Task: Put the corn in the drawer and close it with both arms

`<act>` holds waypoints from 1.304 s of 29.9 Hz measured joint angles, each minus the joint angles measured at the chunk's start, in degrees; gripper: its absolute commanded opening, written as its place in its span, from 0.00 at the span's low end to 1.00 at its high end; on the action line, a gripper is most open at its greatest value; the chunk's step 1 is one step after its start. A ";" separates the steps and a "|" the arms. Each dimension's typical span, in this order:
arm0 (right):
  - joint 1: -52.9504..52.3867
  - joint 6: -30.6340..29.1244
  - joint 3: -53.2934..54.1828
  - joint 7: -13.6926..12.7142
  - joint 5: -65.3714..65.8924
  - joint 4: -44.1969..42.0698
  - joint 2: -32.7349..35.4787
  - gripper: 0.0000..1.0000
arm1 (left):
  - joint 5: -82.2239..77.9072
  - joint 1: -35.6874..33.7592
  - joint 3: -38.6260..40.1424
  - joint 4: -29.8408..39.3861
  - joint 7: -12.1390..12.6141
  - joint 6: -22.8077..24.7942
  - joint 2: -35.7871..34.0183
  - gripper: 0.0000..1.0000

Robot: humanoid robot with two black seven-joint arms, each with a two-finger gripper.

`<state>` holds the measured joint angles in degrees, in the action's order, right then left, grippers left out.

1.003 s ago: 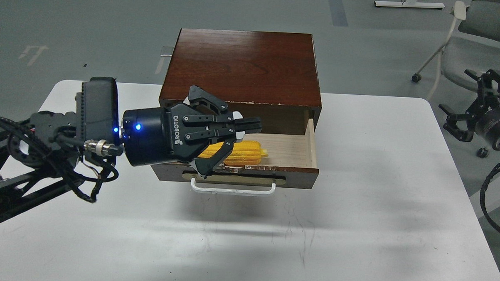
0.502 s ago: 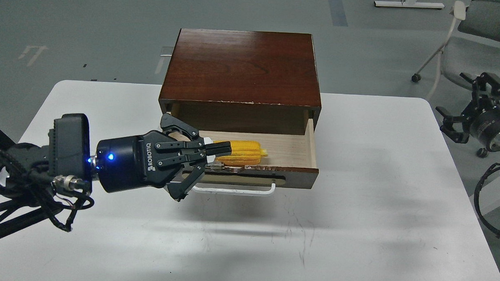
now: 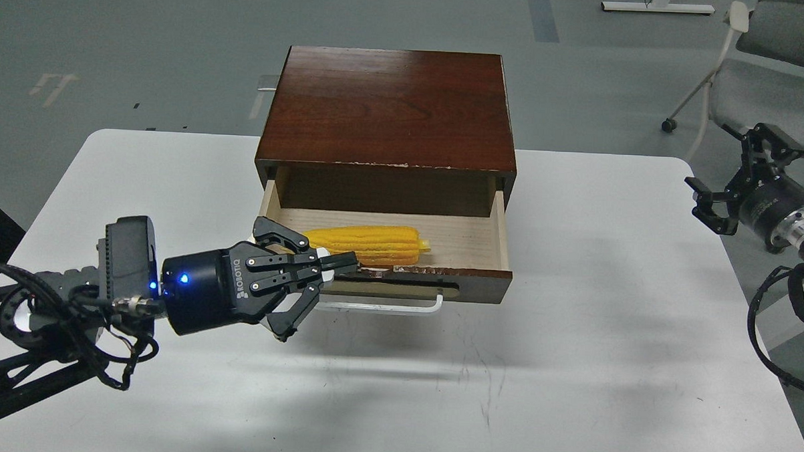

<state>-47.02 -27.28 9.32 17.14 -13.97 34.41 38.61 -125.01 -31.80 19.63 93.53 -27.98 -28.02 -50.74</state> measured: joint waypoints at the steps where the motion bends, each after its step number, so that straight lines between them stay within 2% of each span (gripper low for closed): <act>1: 0.04 0.40 0.00 0.00 0.00 0.00 -0.03 0.96 | 0.01 0.83 0.00 -0.13 -0.01 0.00 0.02 0.00; 9: 0.08 1.00 0.00 0.00 0.00 -1.74 -1.10 0.96 | 0.01 2.83 -0.01 -0.21 -0.02 0.00 -0.51 0.00; 20: 0.04 1.11 0.06 0.00 0.00 -2.51 -1.66 0.96 | 0.01 9.56 -0.12 -0.43 -0.03 0.02 -1.34 0.00; 39: 0.09 1.11 0.00 -0.06 0.00 -5.44 -3.54 0.96 | 0.01 11.79 0.13 -5.70 -0.03 0.02 -1.05 0.00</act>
<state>-46.94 -26.17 9.32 17.08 -13.97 28.97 35.06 -125.00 -20.01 19.76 87.83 -28.00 -28.00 -51.79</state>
